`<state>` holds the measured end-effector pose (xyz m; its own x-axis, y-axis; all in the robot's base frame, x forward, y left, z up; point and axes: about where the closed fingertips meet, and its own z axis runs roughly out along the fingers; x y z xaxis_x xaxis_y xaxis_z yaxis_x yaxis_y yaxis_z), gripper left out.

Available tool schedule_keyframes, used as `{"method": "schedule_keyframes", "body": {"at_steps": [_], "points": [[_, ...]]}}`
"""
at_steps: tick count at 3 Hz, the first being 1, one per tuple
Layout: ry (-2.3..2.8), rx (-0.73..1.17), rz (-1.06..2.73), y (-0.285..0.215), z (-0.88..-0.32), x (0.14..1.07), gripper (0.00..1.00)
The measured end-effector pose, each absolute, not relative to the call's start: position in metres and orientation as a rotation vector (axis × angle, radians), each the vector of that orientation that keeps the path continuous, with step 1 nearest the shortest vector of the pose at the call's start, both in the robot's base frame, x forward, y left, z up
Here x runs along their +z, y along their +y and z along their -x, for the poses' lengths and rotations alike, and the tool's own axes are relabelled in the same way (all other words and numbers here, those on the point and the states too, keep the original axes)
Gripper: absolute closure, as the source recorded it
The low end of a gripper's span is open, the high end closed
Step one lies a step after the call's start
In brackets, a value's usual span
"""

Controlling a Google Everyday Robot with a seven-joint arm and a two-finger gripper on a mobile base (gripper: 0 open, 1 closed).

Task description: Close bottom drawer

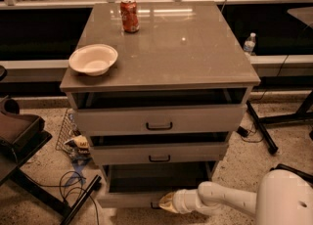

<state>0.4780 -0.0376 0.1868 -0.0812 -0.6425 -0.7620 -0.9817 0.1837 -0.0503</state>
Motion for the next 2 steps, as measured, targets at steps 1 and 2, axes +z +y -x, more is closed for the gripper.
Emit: {"method": "schedule_keyframes", "body": {"at_steps": [1, 2], "points": [[1.790, 0.642, 1.547, -0.032, -0.495, 0.189, 1.00], [1.776, 0.637, 1.570, -0.023, -0.522, 0.189, 1.00]]}}
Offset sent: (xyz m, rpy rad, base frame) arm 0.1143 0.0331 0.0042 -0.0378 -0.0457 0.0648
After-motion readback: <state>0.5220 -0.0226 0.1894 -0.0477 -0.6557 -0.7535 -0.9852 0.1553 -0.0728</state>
